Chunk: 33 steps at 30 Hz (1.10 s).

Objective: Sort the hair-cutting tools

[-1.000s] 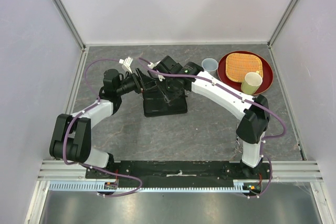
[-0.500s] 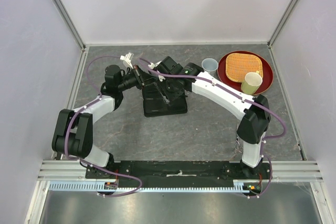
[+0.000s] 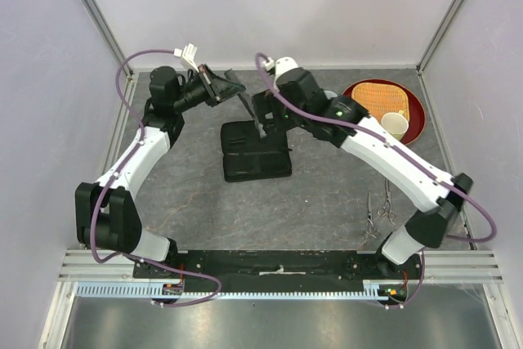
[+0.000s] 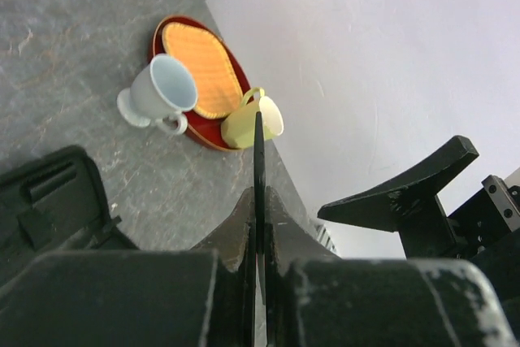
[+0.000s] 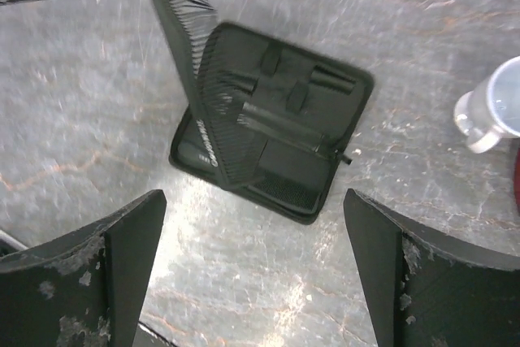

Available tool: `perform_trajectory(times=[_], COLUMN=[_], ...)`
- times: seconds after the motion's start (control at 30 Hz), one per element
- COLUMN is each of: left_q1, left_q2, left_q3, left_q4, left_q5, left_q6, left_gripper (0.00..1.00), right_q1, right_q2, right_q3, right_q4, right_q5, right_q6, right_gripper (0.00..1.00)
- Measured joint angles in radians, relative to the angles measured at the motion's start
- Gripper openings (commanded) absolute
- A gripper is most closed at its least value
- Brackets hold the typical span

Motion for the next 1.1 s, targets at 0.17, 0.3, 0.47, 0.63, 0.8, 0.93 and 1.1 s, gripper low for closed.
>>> perform_trajectory(times=[0.17,0.3,0.47,0.63,0.8,0.93,1.1], left_q1=[0.007,0.016,0.017,0.017,0.017,0.016,0.016], left_q2=[0.000,0.000,0.000,-0.022,-0.083,-0.143,-0.188], left_q3=[0.158,0.250,0.326,0.367,0.367,0.371,0.398], left_q4=[-0.105,-0.065,0.042,0.083,0.001,-0.070,-0.124], left_q5=[-0.027,-0.029,-0.070,-0.161,-0.269,-0.343,-0.397], left_q6=[-0.008,-0.117,-0.304,-0.498,-0.621,-0.657,-0.665], left_gripper=[0.02,0.02,0.02,0.02,0.02,0.02,0.02], right_q1=[-0.040,-0.052,-0.052,-0.054,-0.059,-0.067,-0.087], right_q2=[-0.158,-0.314,-0.443,-0.419,-0.383,-0.337,-0.257], right_q3=[-0.101,-0.237,-0.317,-0.279,-0.272,-0.214,-0.107], right_q4=[0.139,0.333,0.563,0.713,0.800,0.828,0.875], right_q5=[0.070,0.164,0.208,0.138,0.005,-0.078,-0.195], right_q6=[0.059,0.114,0.153,0.176,0.230,0.278,0.368], right_gripper=[0.98,0.98,0.98,0.98,0.94,0.82,0.68])
